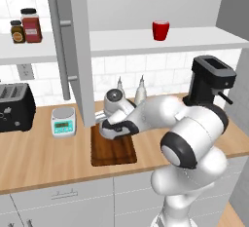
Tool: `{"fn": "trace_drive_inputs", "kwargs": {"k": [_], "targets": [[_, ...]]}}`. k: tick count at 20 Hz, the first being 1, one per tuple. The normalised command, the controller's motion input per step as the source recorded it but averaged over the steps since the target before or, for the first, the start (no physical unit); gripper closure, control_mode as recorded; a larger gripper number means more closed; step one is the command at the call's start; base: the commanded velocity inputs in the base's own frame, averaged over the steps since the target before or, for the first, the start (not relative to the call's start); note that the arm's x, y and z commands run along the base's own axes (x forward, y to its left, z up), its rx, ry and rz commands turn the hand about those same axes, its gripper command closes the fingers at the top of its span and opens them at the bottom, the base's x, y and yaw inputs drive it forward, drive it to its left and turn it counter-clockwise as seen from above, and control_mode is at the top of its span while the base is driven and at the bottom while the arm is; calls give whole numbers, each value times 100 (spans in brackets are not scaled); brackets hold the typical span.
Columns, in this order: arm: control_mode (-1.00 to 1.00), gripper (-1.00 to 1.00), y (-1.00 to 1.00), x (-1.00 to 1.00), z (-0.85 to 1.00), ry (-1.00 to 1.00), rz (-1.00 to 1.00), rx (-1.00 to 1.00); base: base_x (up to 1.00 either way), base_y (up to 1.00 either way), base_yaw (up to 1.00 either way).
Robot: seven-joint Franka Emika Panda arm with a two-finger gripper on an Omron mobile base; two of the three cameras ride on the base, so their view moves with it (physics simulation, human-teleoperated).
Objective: Pick the kettle from the counter and place it on the tray. Then pick the mug from the cabinet and place it on the tray. Then close the cabinet doors.
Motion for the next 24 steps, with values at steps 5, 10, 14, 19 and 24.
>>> {"fn": "trace_drive_inputs", "kwargs": {"k": [5, 10, 14, 19, 24], "targets": [[-100, 100, 0, 31, -19, 1, 7, 0, 0, 0, 0], [-100, 100, 0, 9, -19, 0, 5, 0, 0, 0, 0], [-100, -100, 0, 1, -26, 0, 3, -2, 0, 0, 0], [-100, -100, 0, 0, -21, 0, 0, -2, 0, 0, 0], [-100, -100, 0, 0, -10, 0, 0, 0, 0, 0, 0]]}}
